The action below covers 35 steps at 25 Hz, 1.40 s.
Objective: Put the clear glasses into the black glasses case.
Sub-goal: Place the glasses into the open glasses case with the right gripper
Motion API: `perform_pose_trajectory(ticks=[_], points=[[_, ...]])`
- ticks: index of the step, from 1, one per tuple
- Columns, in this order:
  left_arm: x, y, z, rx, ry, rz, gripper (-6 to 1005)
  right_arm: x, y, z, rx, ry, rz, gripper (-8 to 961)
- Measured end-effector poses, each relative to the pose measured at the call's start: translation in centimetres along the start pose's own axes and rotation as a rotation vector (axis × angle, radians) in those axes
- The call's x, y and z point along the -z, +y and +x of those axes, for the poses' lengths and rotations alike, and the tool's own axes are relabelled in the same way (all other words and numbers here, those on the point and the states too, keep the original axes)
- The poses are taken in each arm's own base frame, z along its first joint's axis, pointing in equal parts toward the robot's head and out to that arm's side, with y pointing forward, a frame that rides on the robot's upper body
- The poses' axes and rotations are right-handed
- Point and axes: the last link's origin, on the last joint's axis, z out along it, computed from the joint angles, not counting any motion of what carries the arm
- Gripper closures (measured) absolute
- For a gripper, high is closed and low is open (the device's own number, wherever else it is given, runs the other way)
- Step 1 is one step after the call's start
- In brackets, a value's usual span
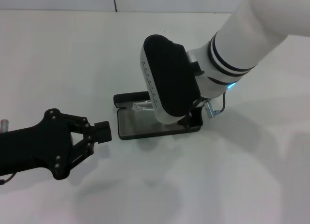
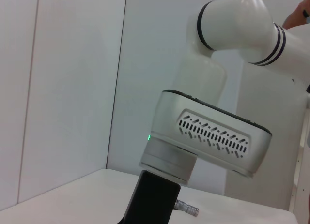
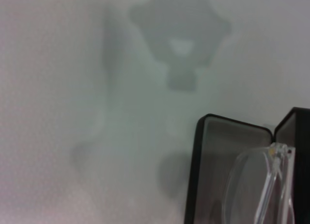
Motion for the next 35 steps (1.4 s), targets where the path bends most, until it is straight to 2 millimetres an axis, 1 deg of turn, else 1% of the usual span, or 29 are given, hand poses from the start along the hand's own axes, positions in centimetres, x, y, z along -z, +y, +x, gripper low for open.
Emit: perform_pose_trajectory(ticks=[16, 35], points=[[-0.01, 0.02, -0.07, 0.001, -0.006, -0.002, 943, 0.07, 0.29, 0.14, 0.001, 0.006, -0.015, 847], [0.11, 0.2, -0.3, 0.01, -0.007, 0.002, 944, 0.23, 0.07, -0.04, -0.025, -0.024, -0.008, 841]])
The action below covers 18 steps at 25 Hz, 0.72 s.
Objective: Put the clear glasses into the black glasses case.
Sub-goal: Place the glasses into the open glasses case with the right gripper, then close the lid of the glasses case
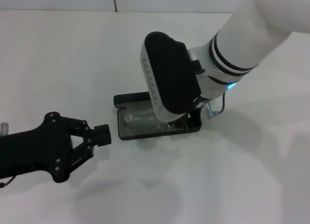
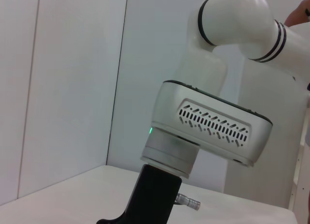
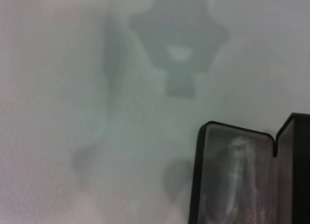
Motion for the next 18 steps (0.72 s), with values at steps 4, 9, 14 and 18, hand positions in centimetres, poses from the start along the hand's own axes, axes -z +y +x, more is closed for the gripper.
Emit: perform_pose_trajectory(ticks=[4, 9, 14, 18], points=[[0.0, 0.0, 0.0, 0.0, 0.0, 0.0, 944, -0.1, 0.1, 0.1, -0.002, -0.001, 0.005, 748], [0.0, 0.1, -0.1, 0.003, 0.001, -0.001, 944, 0.1, 0.3, 0.0, -0.005, -0.018, 0.013, 751], [0.0, 0.1, 0.0, -0.001, 0.004, 0.0, 944, 0.8, 1.0, -0.1, -0.015, -0.071, 0.039, 753], [0.5, -0.2, 0.3, -0.009, 0.036, 0.043, 944, 1.6, 1.4, 0.6, -0.069, -0.12, 0.068, 753]])
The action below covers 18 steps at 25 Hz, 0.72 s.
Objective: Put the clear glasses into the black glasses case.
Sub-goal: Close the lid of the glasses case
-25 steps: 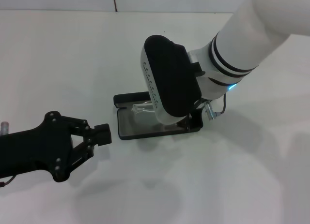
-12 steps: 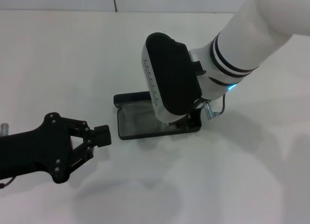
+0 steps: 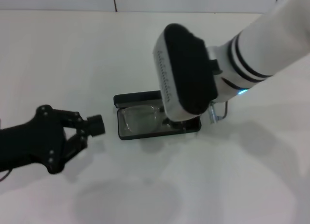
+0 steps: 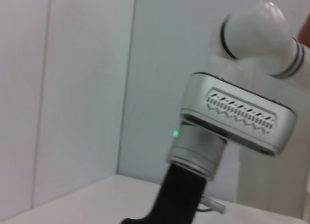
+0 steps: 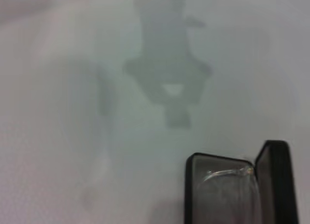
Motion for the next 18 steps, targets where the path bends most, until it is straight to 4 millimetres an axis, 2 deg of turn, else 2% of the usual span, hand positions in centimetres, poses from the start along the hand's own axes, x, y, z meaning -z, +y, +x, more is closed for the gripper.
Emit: perform_pose_trajectory(ticks=[6, 9, 14, 18], points=[[0.6, -0.5, 0.8, -0.011, 0.058, 0.051, 944, 2.3, 0.4, 1.4, -0.125, -0.151, 0.045, 754], [0.6, -0.8, 1.4, -0.027, 0.085, 0.061, 944, 4.4, 0.4, 3.4, -0.235, -0.304, 0.081, 754], [0.1, -1.5, 2.2, -0.055, 0.103, 0.057, 945, 7.5, 1.5, 8.2, -0.414, -0.564, 0.144, 755], [-1.7, -2.8, 3.4, -0.077, 0.12, 0.024, 945, 8.3, 3.4, 12.9, -0.57, -0.719, 0.184, 755]])
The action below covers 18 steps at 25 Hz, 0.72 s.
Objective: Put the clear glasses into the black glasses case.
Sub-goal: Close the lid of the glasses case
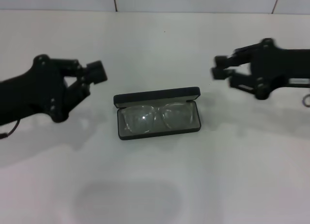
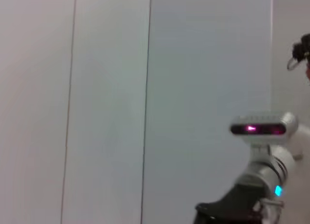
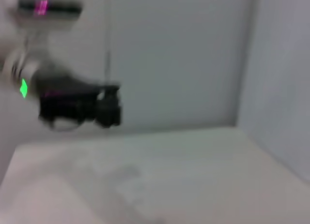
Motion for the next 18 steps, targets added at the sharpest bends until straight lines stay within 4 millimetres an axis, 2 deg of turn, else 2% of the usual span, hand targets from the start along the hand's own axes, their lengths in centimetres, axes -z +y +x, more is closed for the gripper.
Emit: perform_pose_trajectory(ticks=[3, 7, 12, 18], points=[[-1.5, -1.3, 0.1, 0.01, 0.013, 0.01, 945, 3.1, -0.4, 3.4, -0.151, -0.184, 0.032, 755], [-4.6, -3.9, -0.1, 0.049, 0.018, 0.052, 945, 5.8, 0.3, 6.2, -0.222, -0.355, 0.048, 756], [-7.7, -6.2, -0.8, 0.094, -0.02, 0.111, 945, 6.6, 0.8, 8.0, -0.256, -0.348, 0.085, 756], [-10.2, -6.1, -3.1, 0.127, -0.134, 0.102, 941, 6.6, 1.4, 9.1, -0.309, -0.355, 0.102, 757]])
